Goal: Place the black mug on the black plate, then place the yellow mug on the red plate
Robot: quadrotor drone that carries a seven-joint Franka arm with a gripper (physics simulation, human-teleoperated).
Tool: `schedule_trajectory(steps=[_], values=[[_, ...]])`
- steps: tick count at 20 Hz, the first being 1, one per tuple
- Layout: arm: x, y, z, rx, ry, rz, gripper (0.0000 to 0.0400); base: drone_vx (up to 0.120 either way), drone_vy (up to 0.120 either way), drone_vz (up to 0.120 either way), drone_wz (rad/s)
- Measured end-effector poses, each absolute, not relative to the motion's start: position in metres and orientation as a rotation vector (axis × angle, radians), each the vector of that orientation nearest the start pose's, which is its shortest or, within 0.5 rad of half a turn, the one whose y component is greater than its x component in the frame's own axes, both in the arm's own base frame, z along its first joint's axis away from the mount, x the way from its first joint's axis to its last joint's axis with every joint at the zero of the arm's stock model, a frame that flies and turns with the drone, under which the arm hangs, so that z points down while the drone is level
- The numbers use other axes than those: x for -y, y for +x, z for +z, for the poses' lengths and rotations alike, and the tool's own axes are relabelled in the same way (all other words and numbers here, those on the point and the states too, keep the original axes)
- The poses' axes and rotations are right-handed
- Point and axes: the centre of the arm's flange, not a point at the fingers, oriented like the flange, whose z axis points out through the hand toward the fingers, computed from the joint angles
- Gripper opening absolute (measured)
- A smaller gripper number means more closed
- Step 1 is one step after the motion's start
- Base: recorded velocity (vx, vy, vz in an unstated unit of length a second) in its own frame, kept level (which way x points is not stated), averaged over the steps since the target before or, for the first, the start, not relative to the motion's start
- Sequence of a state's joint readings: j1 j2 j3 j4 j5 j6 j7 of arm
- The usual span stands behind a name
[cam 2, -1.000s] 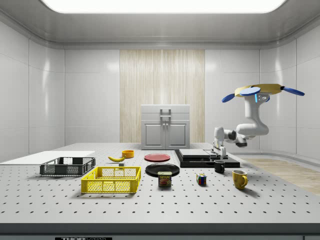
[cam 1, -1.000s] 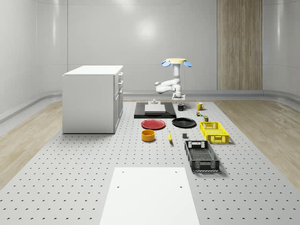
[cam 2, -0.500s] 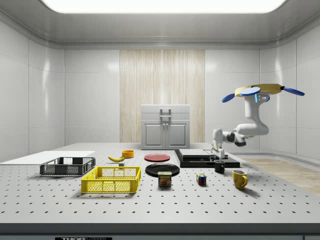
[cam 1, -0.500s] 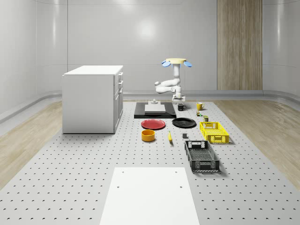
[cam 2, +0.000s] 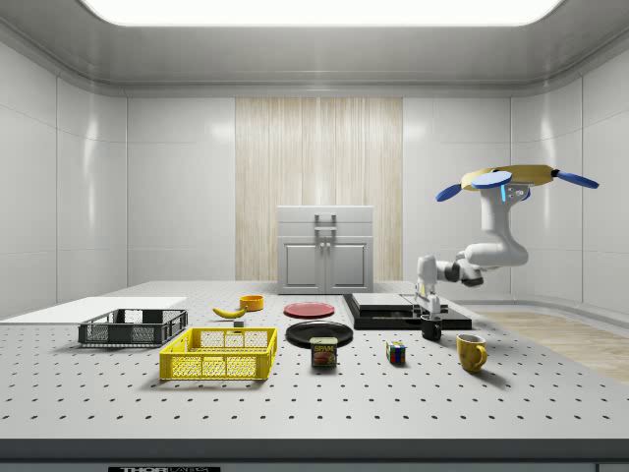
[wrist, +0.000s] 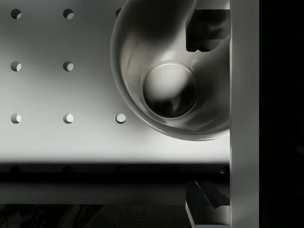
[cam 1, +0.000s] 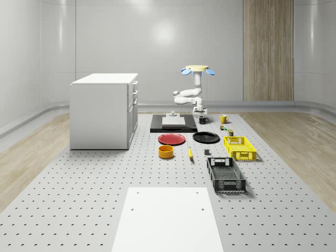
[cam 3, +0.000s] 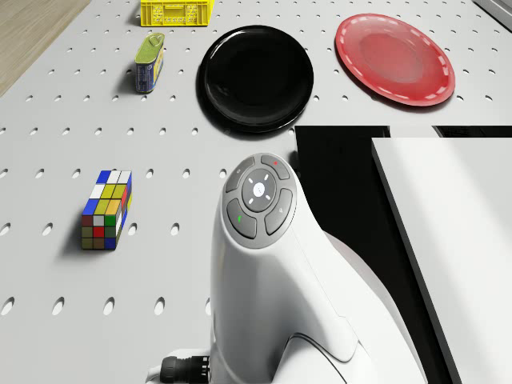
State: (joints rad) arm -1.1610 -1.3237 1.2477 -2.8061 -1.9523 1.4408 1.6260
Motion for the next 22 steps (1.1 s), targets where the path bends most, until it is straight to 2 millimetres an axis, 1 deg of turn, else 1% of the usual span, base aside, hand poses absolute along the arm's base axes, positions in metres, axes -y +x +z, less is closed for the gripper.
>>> schedule_trajectory(steps=[5, 6, 7, 8, 9, 11, 13, 17, 22], values=[[-0.007, 0.3246, 0.5244, 0.002, 0.001, 0.785, 0.04, 0.0, 0.0, 0.0, 0.0], [-0.0072, 0.3247, 0.5245, 0.002, 0.001, 0.785, 0.0377, 0.0, 0.0, 0.0, 0.0], [-0.0073, 0.3247, 0.5245, 0.002, 0.001, 0.785, 0.0318, 0.0, 0.0, 0.0, 0.0], [-0.0074, 0.3247, 0.5246, 0.002, 0.001, 0.785, 0.0272, 0.0, 0.0, 0.0, 0.0], [-0.0075, 0.3247, 0.5246, 0.002, 0.001, 0.785, 0.0236, 0.0, 0.0, 0.0, 0.0], [-0.0077, 0.3247, 0.5247, 0.002, 0.001, 0.785, 0.0187, 0.0, 0.0, 0.0, 0.0], [-0.0078, 0.3247, 0.5247, 0.002, 0.001, 0.785, 0.0156, 0.0, 0.0, 0.0, 0.0], [-0.0079, 0.3248, 0.5247, 0.002, 0.001, 0.785, 0.0127, 0.0, 0.0, 0.0, 0.0], [-0.0079, 0.3248, 0.524, 0.002, 0.001, 0.785, 0.0115, 0.0, 0.0, 0.0, 0.0]])
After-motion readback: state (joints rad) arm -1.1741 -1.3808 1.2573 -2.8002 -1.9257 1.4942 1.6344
